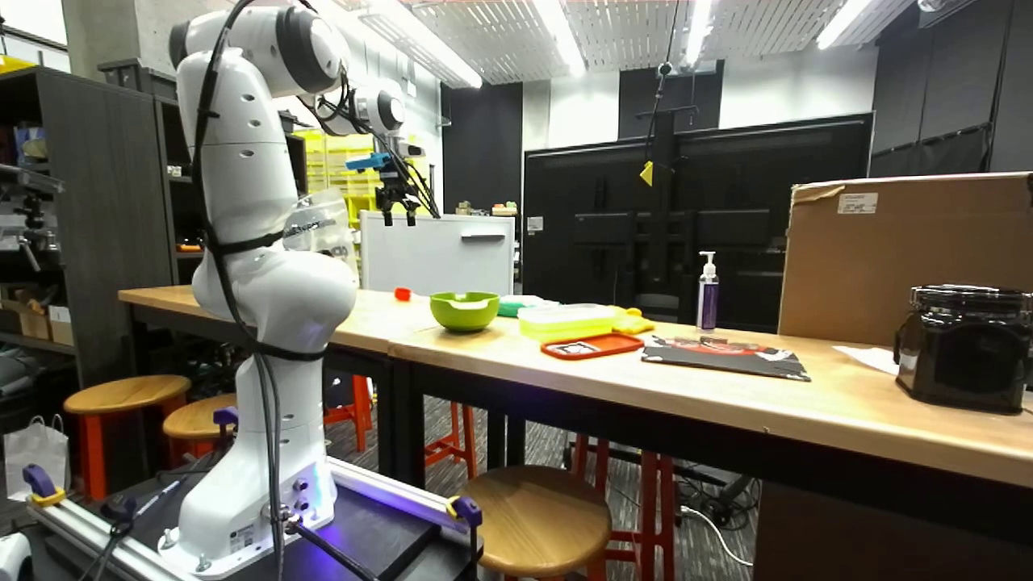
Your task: Put the yellow cloth in the yellow bowl
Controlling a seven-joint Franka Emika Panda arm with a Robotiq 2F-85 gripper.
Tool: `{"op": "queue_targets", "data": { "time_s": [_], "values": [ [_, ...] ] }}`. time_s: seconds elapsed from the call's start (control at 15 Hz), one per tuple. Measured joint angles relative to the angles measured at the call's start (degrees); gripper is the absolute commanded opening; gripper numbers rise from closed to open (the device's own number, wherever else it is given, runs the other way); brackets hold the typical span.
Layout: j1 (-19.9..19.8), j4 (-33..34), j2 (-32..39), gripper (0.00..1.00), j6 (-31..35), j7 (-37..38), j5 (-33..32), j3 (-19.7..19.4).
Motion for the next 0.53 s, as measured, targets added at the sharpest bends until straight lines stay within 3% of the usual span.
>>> {"op": "queue_targets", "data": {
  "time_s": [0.53],
  "values": [
    [1.02,0.89,0.74,1.0,-0.37,1.49,0.28,-0.17]
  ]
}}
